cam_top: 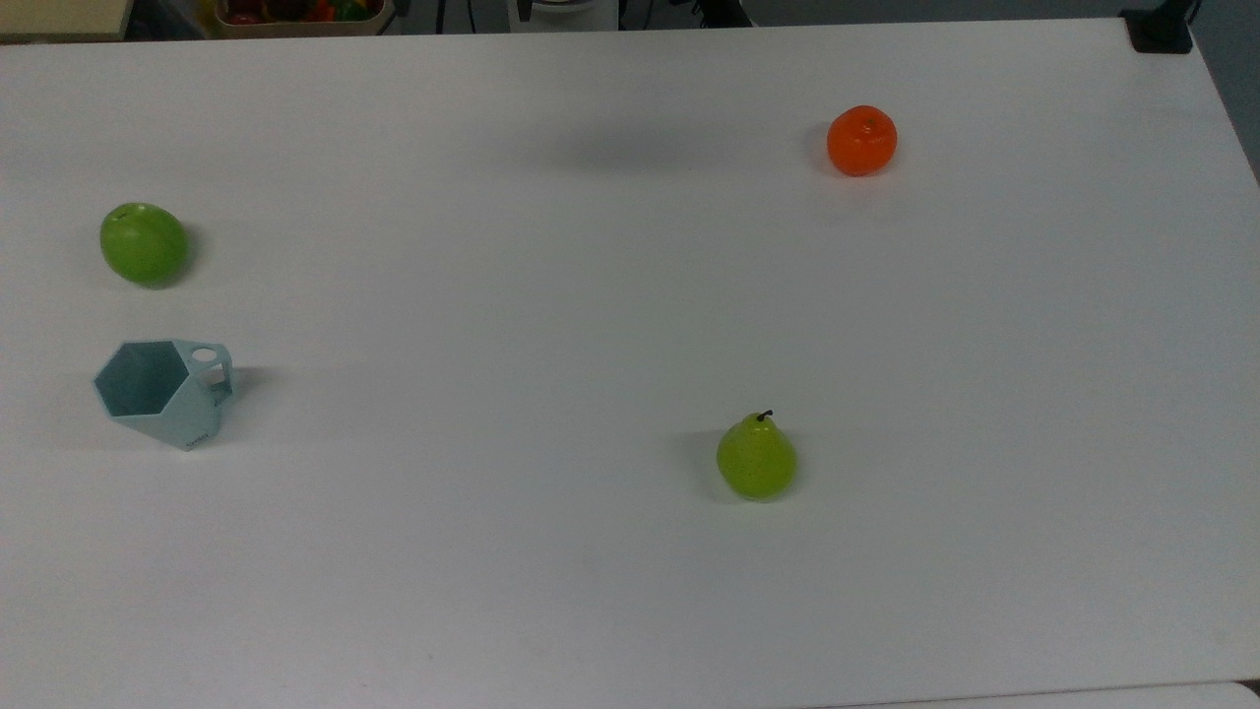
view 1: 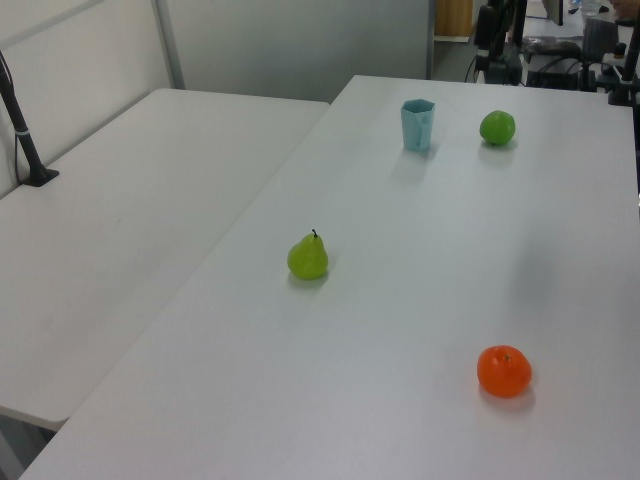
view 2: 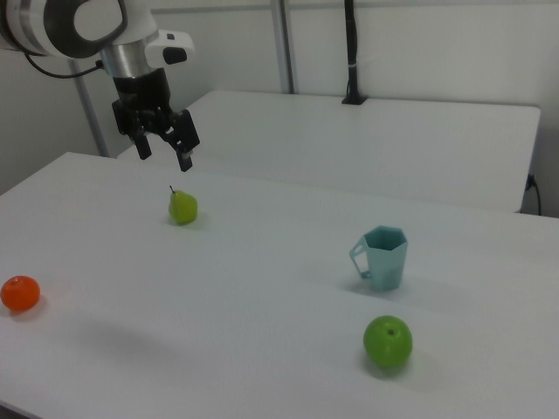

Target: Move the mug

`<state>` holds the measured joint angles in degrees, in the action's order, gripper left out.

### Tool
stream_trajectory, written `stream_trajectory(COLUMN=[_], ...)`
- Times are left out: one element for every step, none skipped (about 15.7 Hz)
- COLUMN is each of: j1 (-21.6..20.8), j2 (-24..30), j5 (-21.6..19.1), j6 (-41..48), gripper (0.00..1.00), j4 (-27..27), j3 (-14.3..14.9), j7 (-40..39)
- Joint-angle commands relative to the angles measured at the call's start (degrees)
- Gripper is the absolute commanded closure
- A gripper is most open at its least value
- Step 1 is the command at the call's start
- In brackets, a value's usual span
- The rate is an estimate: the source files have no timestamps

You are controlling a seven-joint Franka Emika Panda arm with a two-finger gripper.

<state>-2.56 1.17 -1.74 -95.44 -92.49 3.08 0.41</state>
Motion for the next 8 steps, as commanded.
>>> stream_trajectory(j1=[0.8,1.2,1.8,2.0,2.1,2.1,2.1,2.1], j2=[-0.3,-0.5,-0.5,-0.6,-1.1,-1.9,-3.1,-4.2], j5=[-1.4,-1.4,-1.4,-1.4,-1.5,-1.8,-1.9,-2.3], j6=[-1.9,-2.5,-4.4,-6.2,-7.5,-8.7,-9.8,-10.7], gripper=[0.01,0.05,0.07,0.11,0.15,0.21,0.24,0.26], j4=[-1.4,-1.3,-1.3,-1.3,-1.2,-0.2,0.6,1.3], j3=[1.0,1.0,1.2,1.8,2.5,3.2,3.9,4.7], j7=[0.3,1.0,1.7,2.5,4.1,5.9,7.6,9.7])
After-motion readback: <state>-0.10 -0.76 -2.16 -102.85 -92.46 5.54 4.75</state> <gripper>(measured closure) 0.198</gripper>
